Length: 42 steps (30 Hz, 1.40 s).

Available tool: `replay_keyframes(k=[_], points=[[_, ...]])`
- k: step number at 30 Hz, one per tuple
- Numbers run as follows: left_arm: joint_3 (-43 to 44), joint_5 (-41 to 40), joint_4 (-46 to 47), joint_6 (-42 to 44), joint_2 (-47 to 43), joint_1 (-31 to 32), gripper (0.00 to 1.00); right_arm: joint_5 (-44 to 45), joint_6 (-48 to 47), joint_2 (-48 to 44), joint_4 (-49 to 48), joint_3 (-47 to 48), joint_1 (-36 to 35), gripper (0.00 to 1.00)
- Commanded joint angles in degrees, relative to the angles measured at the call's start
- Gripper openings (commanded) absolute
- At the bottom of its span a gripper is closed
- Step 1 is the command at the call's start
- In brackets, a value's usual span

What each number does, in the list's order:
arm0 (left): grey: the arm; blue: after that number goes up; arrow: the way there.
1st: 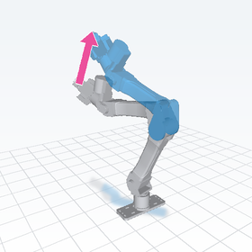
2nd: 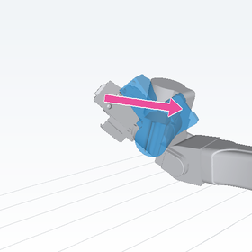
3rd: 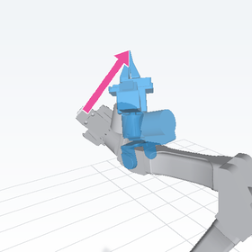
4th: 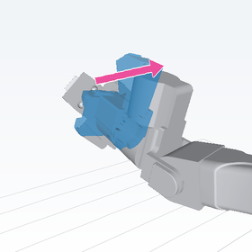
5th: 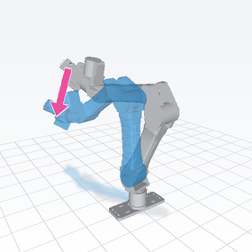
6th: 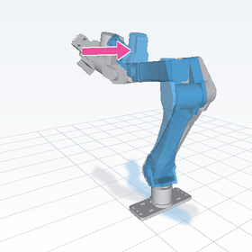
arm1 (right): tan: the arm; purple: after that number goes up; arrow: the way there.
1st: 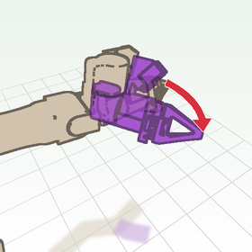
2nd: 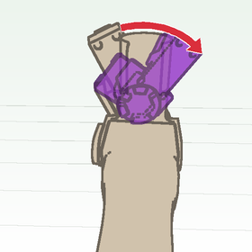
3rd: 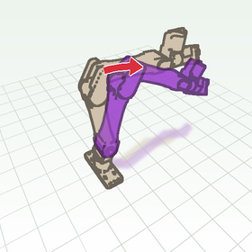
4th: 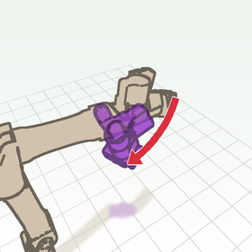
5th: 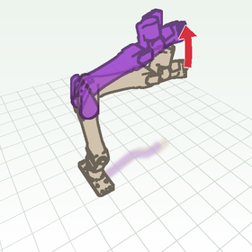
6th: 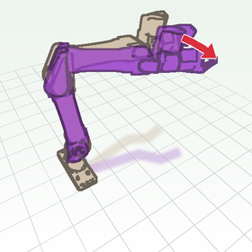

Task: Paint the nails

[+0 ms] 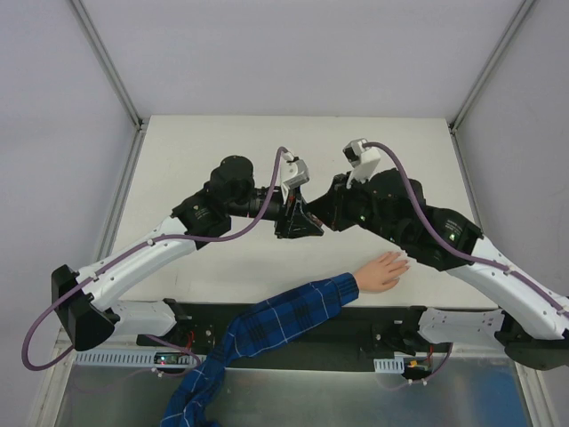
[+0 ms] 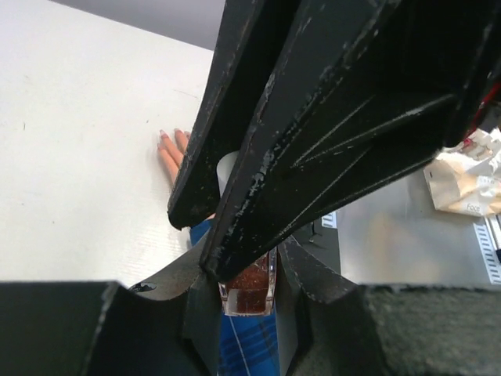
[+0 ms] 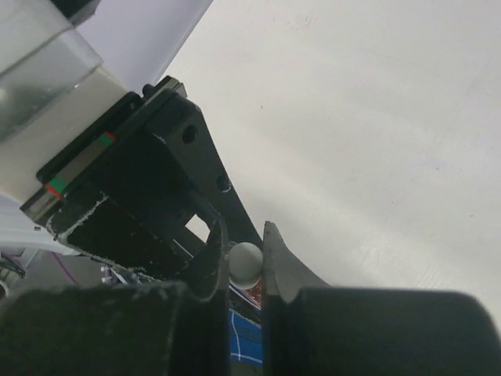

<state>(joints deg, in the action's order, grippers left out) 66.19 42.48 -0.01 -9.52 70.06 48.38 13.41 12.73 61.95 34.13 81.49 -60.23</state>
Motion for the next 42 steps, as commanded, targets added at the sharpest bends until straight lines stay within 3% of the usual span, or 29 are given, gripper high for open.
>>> replay_keyframes(k=[1,2,5,10,12,13,16,19,23,30,42], points=[[1.3,13.9,2.6,3.7,-3.3,0.5,0.00,-5.3,-6.6,-4.7,-2.6,-1.2,0.1,0.01],[1.5,26.7,2.9,3.9,-3.4,0.6,0.00,-20.3,-14.6,-6.0,-4.2,-3.9,1.1,0.00],[1.0,38.7,5.2,2.7,-4.5,2.2,0.00,-47.2,-20.3,-8.8,-10.1,-7.7,2.4,0.00],[0.9,32.6,5.2,1.4,-5.2,1.9,0.00,-38.3,-16.1,-8.4,-10.0,-7.0,2.4,0.00],[0.6,26.7,5.1,1.4,-5.3,1.9,0.00,-32.6,-13.6,-8.8,-10.2,-6.5,2.3,0.06],[0.6,24.3,5.1,1.5,-5.3,1.9,0.00,-30.4,-13.1,-8.7,-9.4,-5.7,2.3,0.27],[0.6,15.7,3.4,2.8,-5.6,1.7,0.00,-20.7,-9.4,-8.5,-4.3,-1.9,2.2,0.56],[1.0,8.7,1.1,4.6,-5.3,1.7,0.00,-13.8,-5.2,-9.2,-1.1,0.1,2.2,0.68],[2.3,3.6,-0.9,5.4,-4.3,1.7,0.00,-4.9,-1.8,-9.5,1.7,1.2,2.2,0.69],[3.2,0.8,-1.4,4.9,-3.2,1.7,0.00,-5.0,-1.7,-6.1,2.2,3.4,2.0,0.52],[4.2,0.3,-1.4,4.2,-2.0,1.7,0.00,-6.6,-1.7,-3.1,2.7,2.9,1.3,0.50]])
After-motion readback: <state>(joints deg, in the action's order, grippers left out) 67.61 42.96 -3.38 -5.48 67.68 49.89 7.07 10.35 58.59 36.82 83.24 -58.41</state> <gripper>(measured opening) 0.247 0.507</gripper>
